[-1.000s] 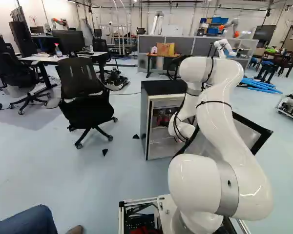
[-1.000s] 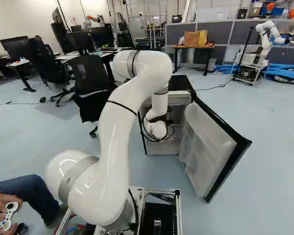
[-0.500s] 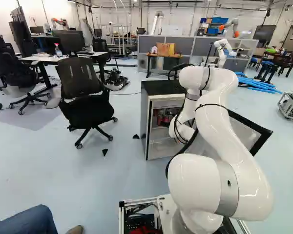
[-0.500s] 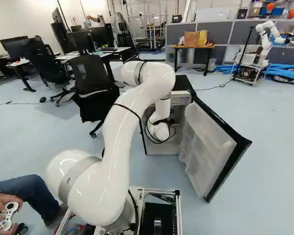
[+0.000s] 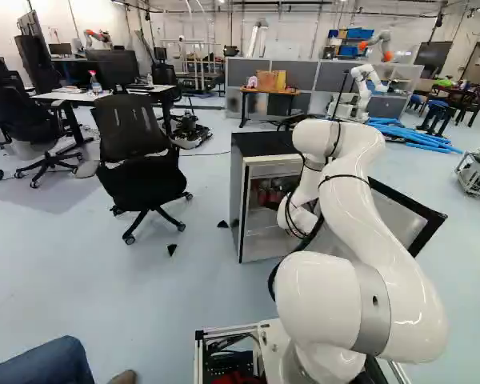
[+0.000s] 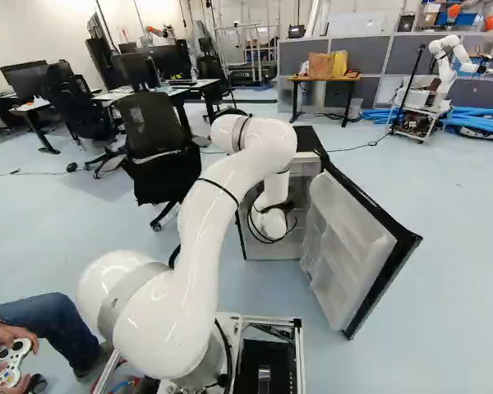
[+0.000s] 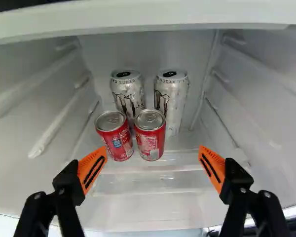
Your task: Grab a drink from the fridge
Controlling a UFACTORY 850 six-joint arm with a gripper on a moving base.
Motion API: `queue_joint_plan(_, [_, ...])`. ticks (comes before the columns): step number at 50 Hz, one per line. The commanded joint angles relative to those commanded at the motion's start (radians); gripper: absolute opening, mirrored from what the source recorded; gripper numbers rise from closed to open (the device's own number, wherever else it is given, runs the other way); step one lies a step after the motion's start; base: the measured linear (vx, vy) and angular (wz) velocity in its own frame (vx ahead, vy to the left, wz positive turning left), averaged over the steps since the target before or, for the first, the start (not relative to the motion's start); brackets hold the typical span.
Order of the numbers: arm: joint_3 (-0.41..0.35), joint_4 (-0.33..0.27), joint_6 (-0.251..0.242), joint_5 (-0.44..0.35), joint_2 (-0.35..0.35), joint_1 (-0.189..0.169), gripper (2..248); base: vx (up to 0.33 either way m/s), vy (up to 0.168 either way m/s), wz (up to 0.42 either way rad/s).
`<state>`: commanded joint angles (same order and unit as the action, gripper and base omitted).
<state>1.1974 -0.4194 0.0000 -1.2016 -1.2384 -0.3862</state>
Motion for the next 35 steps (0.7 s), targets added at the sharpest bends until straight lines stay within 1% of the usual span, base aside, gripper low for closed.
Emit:
queue_joint_plan(11, [0.0,0.0,0.0,0.0,0.0,0.0,245,0.0,0.0,0.0])
queue_joint_plan(12, [0.0,0.0,0.0,0.0,0.0,0.0,232,0.0,0.0,0.0])
queue_joint_plan(16, [0.0,0.0,0.0,0.0,0.0,0.0,232,0.0,0.0,0.0])
queue_joint_plan(17, [0.0,0.0,0.0,0.0,0.0,0.0,219,0.0,0.0,0.0])
queue_joint_plan(21, [0.0,0.0,0.0,0.0,0.0,0.0,219,0.0,0.0,0.0])
queue_joint_plan(22, [0.0,0.0,0.0,0.0,0.0,0.0,207,0.0,0.0,0.0])
queue_joint_plan(27, [0.0,0.0,0.0,0.0,0.0,0.0,207,0.0,0.0,0.0])
queue_joint_plan(28, [0.0,0.0,0.0,0.0,0.0,0.0,195,0.0,0.0,0.0])
queue_joint_plan(32, [0.0,0.0,0.0,0.0,0.0,0.0,195,0.0,0.0,0.0])
queue_joint_plan(33, [0.0,0.0,0.0,0.0,0.0,0.0,182,0.0,0.0,0.0])
queue_joint_plan(35, [0.0,0.0,0.0,0.0,0.0,0.0,182,0.0,0.0,0.0])
